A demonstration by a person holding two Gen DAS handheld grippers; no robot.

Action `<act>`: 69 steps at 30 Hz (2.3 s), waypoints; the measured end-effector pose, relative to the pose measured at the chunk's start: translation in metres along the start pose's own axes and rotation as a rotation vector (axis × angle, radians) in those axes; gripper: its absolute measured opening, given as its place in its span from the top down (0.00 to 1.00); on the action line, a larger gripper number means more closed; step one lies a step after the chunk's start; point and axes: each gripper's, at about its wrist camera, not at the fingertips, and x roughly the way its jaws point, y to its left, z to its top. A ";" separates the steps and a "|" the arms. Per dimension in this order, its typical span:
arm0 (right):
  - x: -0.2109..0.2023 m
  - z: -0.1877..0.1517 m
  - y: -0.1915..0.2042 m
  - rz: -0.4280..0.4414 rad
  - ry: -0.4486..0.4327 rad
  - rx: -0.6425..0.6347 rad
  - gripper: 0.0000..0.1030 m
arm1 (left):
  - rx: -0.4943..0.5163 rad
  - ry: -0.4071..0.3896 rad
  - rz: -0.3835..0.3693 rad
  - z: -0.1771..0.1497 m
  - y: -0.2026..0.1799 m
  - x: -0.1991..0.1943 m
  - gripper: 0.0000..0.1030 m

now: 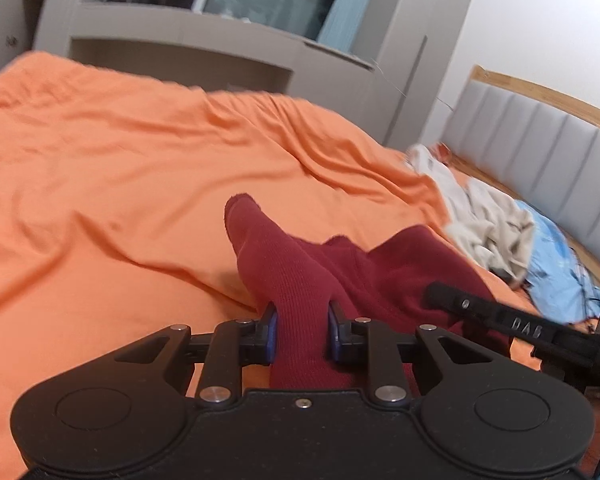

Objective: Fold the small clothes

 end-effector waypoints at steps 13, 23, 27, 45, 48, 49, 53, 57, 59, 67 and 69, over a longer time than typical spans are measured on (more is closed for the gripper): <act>0.016 -0.031 0.034 -0.039 0.110 -0.077 0.76 | -0.032 0.076 0.085 -0.045 0.057 -0.014 0.73; 0.020 -0.040 0.016 -0.113 0.186 -0.031 0.63 | 0.010 0.087 0.114 -0.045 0.052 -0.011 0.68; 0.019 -0.040 0.015 -0.125 0.184 -0.033 0.53 | 0.005 0.082 0.129 -0.046 0.053 -0.012 0.59; -0.055 -0.029 0.039 -0.161 0.002 -0.018 0.00 | 0.042 -0.059 0.222 -0.041 0.026 -0.064 0.01; -0.081 -0.036 0.053 -0.151 -0.041 -0.059 0.00 | 0.052 -0.098 0.216 -0.050 0.015 -0.082 0.01; -0.091 -0.039 0.057 -0.149 -0.055 -0.073 0.00 | 0.057 -0.109 0.216 -0.054 0.011 -0.089 0.01; -0.125 -0.054 0.068 -0.146 -0.089 -0.084 0.00 | 0.087 -0.169 0.223 -0.071 -0.008 -0.119 0.01; -0.163 -0.073 0.075 -0.155 -0.117 -0.088 0.00 | 0.128 -0.231 0.238 -0.094 -0.026 -0.152 0.01; -0.179 -0.082 0.079 -0.160 -0.125 -0.101 0.00 | 0.142 -0.244 0.243 -0.108 -0.034 -0.165 0.01; -0.227 -0.111 0.100 -0.190 -0.189 -0.160 0.00 | 0.145 -0.229 0.252 -0.152 -0.047 -0.197 0.01; -0.233 -0.118 0.104 -0.197 -0.190 -0.176 0.00 | 0.151 -0.224 0.252 -0.160 -0.048 -0.201 0.01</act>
